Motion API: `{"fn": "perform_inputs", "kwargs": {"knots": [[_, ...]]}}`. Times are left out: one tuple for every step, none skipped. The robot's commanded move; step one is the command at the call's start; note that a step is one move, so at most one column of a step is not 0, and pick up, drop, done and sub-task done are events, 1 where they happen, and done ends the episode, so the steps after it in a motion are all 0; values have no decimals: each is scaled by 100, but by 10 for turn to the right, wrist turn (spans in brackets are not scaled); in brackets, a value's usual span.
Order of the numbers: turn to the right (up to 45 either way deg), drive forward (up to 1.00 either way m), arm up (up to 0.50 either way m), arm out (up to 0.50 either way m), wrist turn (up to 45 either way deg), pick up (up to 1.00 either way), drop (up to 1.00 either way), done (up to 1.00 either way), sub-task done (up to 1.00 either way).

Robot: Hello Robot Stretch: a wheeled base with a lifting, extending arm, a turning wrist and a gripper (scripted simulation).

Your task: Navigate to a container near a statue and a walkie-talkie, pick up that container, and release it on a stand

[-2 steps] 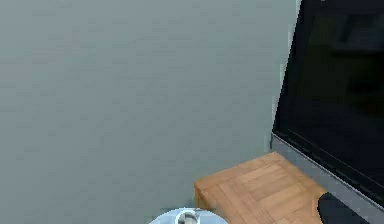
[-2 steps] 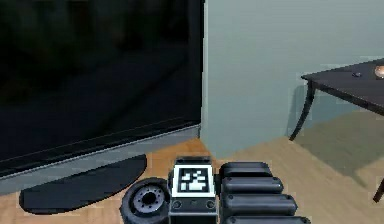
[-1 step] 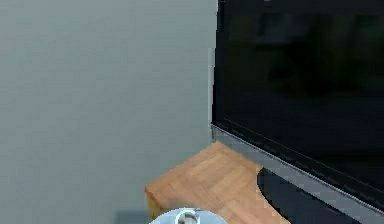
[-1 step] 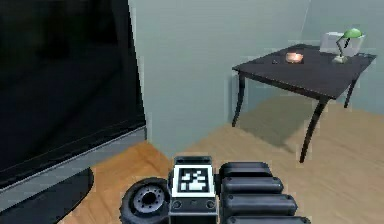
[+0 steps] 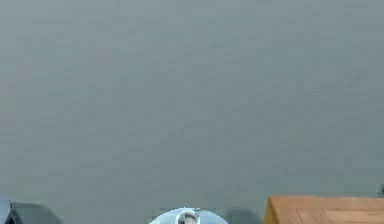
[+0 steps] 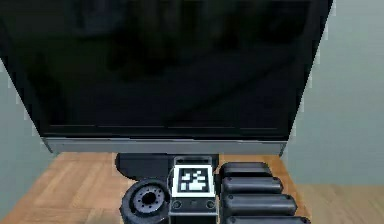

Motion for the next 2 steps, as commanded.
{"fn": "perform_inputs", "kwargs": {"knots": [[-390,0,0,0,0,0,0,0,0],[450,0,0,0,0,0,0,0,0]]}}
